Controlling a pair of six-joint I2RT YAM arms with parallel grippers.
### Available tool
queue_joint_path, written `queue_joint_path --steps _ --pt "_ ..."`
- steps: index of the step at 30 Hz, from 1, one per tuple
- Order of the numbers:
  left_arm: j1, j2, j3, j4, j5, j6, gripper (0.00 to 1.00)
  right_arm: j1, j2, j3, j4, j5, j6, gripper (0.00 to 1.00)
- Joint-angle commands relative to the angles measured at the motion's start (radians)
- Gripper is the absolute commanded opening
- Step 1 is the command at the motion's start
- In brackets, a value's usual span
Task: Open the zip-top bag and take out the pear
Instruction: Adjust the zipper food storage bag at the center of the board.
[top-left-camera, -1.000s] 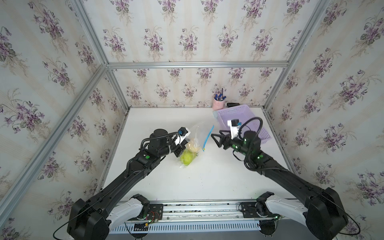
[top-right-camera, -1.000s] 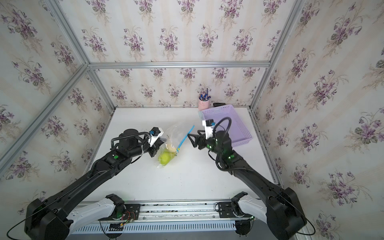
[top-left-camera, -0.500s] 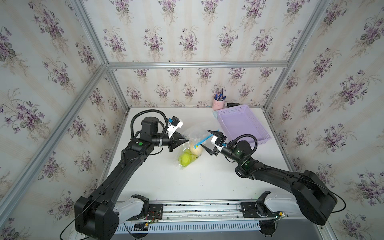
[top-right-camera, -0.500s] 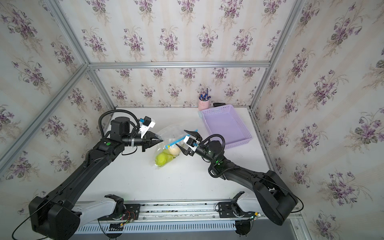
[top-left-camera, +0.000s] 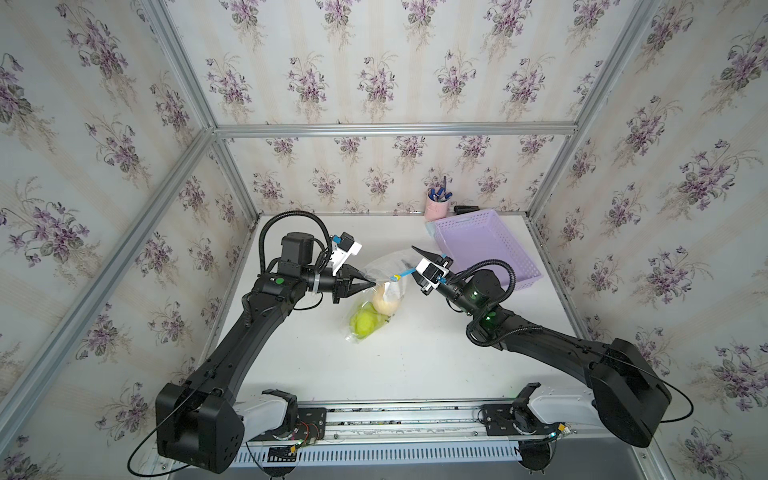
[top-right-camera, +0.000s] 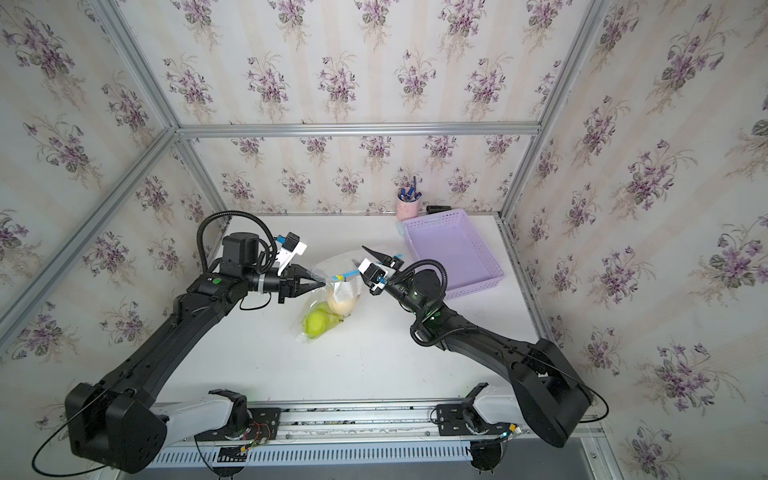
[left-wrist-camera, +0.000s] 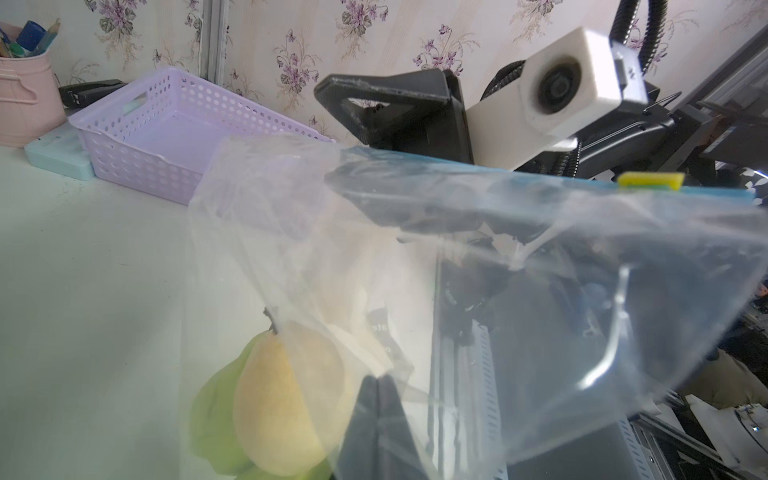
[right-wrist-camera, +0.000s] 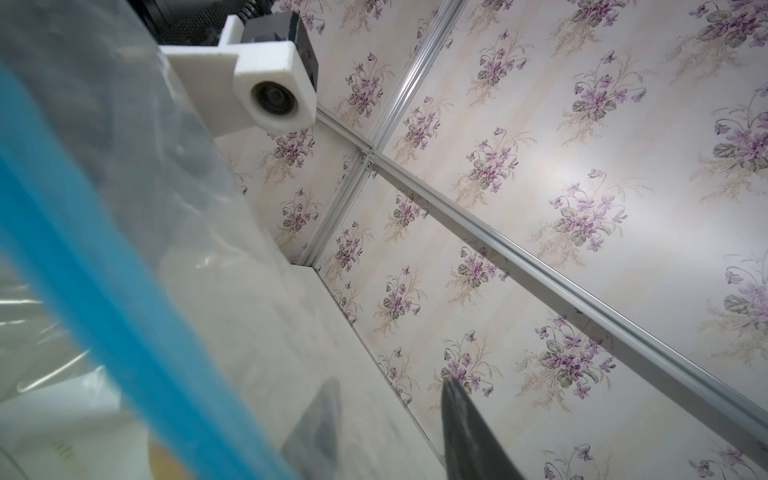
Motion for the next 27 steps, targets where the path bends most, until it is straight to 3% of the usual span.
queue_joint_path --steps 1,2,3,4,6,9,11,12,17,21,24,27 --pt "0.017 0.011 0.006 -0.028 0.02 0.086 0.04 0.0 -0.033 0.035 -0.094 -0.031 -0.019 0.08" --pt "0.027 0.018 0.002 -0.03 0.002 0.112 0.06 0.0 -0.054 0.053 -0.159 -0.048 -0.014 0.0" --pt "0.034 0.027 0.001 -0.025 -0.03 0.13 0.16 0.0 -0.07 0.073 -0.222 -0.061 -0.009 0.0" --pt "0.038 0.039 0.005 -0.005 -0.097 0.124 0.39 0.0 -0.086 0.1 -0.301 -0.079 -0.001 0.0" --pt "0.05 0.035 0.013 0.061 -0.184 0.121 0.62 -0.001 -0.1 0.169 -0.474 -0.1 0.015 0.0" --pt "0.049 -0.086 -0.08 0.378 -0.37 0.04 0.99 -0.014 -0.079 0.304 -0.746 -0.134 0.028 0.0" --pt "0.045 -0.175 -0.184 0.639 -0.454 -0.041 1.0 -0.03 -0.05 0.382 -0.877 -0.147 0.052 0.0" --pt "0.039 -0.193 -0.197 0.681 -0.467 -0.055 1.0 -0.039 -0.035 0.414 -0.93 -0.152 0.06 0.0" --pt "-0.121 -0.254 -0.225 0.579 -0.447 0.089 1.0 -0.055 0.035 0.536 -1.124 -0.18 0.078 0.0" --pt "-0.172 -0.275 -0.326 0.644 -0.521 0.026 0.99 -0.066 0.024 0.538 -1.137 -0.19 0.092 0.0" --pt "-0.172 -0.249 -0.359 0.718 -0.552 -0.026 0.89 -0.068 0.009 0.533 -1.139 -0.212 0.09 0.0" --pt "-0.173 -0.204 -0.339 0.813 -0.537 -0.099 0.73 -0.07 -0.003 0.523 -1.138 -0.24 0.092 0.0"
